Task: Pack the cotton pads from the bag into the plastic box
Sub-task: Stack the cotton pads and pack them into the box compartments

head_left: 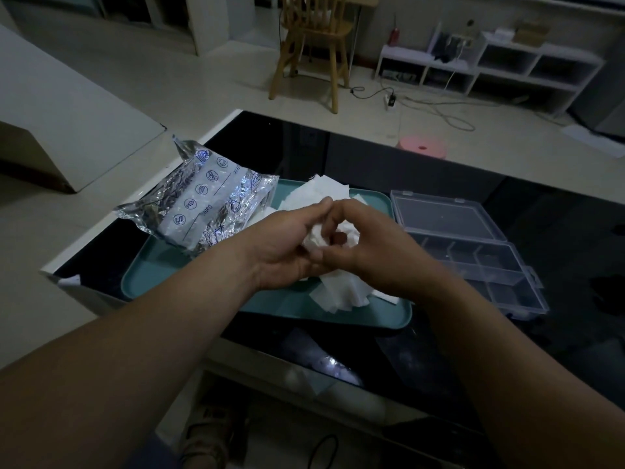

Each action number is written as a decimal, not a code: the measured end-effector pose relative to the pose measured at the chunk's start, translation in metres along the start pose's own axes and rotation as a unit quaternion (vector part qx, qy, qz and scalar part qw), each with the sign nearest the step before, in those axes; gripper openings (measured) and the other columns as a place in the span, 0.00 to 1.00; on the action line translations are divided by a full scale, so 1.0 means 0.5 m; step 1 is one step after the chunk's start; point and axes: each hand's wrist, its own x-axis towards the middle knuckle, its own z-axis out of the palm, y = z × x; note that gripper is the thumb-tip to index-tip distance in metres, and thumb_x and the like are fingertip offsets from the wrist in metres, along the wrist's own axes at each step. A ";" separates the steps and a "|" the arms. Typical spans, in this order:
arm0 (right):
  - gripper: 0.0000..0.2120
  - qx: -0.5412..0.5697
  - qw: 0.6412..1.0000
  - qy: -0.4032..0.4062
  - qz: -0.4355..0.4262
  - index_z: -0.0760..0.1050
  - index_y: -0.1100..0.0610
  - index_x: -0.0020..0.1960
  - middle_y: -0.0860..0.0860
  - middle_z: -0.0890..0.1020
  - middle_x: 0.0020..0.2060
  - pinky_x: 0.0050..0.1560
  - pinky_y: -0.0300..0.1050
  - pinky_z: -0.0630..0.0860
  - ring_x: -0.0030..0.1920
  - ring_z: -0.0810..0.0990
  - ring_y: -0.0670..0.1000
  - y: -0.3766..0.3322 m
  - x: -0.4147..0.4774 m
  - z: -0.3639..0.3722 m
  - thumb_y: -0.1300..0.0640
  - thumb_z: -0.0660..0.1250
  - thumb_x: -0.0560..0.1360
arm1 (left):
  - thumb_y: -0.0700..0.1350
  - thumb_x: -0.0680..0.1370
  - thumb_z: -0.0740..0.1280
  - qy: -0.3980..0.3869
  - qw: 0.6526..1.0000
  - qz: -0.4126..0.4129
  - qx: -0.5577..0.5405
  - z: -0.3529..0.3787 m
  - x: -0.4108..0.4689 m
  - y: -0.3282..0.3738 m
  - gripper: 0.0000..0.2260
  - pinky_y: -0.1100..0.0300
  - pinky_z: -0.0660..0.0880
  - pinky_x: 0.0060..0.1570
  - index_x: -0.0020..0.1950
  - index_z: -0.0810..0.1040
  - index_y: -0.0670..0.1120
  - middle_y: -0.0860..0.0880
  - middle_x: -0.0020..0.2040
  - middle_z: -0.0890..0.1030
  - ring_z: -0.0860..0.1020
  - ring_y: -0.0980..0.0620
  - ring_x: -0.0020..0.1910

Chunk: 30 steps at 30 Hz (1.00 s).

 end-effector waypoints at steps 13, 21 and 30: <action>0.16 -0.109 0.969 0.021 0.221 0.82 0.60 0.50 0.55 0.85 0.44 0.53 0.60 0.82 0.45 0.84 0.57 0.064 0.032 -0.056 0.46 0.68 0.82 | 0.38 0.79 0.66 0.178 0.982 0.056 -0.004 -0.024 0.025 0.017 0.04 0.67 0.65 0.24 0.51 0.72 0.45 0.47 0.39 0.68 0.67 0.54 0.30; 0.33 -0.250 0.932 -0.152 0.215 0.70 0.49 0.63 0.50 0.77 0.59 0.58 0.54 0.79 0.54 0.79 0.52 0.040 -0.024 -0.029 0.32 0.77 0.68 | 0.39 0.78 0.65 0.190 0.979 0.053 0.048 -0.014 0.026 0.003 0.06 0.66 0.65 0.24 0.54 0.73 0.46 0.47 0.38 0.71 0.68 0.53 0.29; 0.06 -0.254 0.942 -0.083 0.202 0.79 0.58 0.51 0.54 0.82 0.46 0.45 0.49 0.78 0.48 0.81 0.56 0.047 -0.035 -0.014 0.61 0.70 0.74 | 0.38 0.77 0.64 0.170 0.979 0.054 0.099 0.001 0.019 -0.016 0.09 0.65 0.67 0.25 0.56 0.73 0.47 0.47 0.36 0.72 0.69 0.52 0.29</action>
